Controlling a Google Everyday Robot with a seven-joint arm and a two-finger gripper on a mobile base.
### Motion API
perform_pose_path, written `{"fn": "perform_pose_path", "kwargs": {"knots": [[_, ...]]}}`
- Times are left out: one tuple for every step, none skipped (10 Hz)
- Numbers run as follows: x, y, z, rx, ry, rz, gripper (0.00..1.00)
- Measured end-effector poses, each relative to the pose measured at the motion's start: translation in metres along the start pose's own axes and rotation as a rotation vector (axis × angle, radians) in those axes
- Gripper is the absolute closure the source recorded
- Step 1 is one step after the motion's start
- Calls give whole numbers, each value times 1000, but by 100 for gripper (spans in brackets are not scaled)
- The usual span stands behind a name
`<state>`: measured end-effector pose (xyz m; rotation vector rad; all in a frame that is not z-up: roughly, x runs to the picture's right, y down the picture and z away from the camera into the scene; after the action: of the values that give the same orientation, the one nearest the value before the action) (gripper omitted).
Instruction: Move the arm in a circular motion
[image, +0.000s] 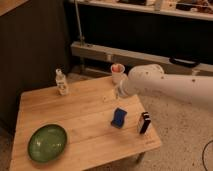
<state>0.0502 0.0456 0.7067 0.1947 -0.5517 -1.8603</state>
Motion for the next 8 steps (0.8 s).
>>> {"fn": "perform_pose_path", "kwargs": {"knots": [[-16,-16,-15,8,14,-26,20],[-29,-36,-31,22,34,-61,20],[-33,-48,-38,38,46,-88,20],[-34,-68,-46,69,68,-130,20],[-29,-87,-50,103,90,-169,20],[-20,-107,-53,132,114,-204,20],[-10,-125,-53,154,132,-232,20],[11,-151,-51,182,160,-275,20]]}}
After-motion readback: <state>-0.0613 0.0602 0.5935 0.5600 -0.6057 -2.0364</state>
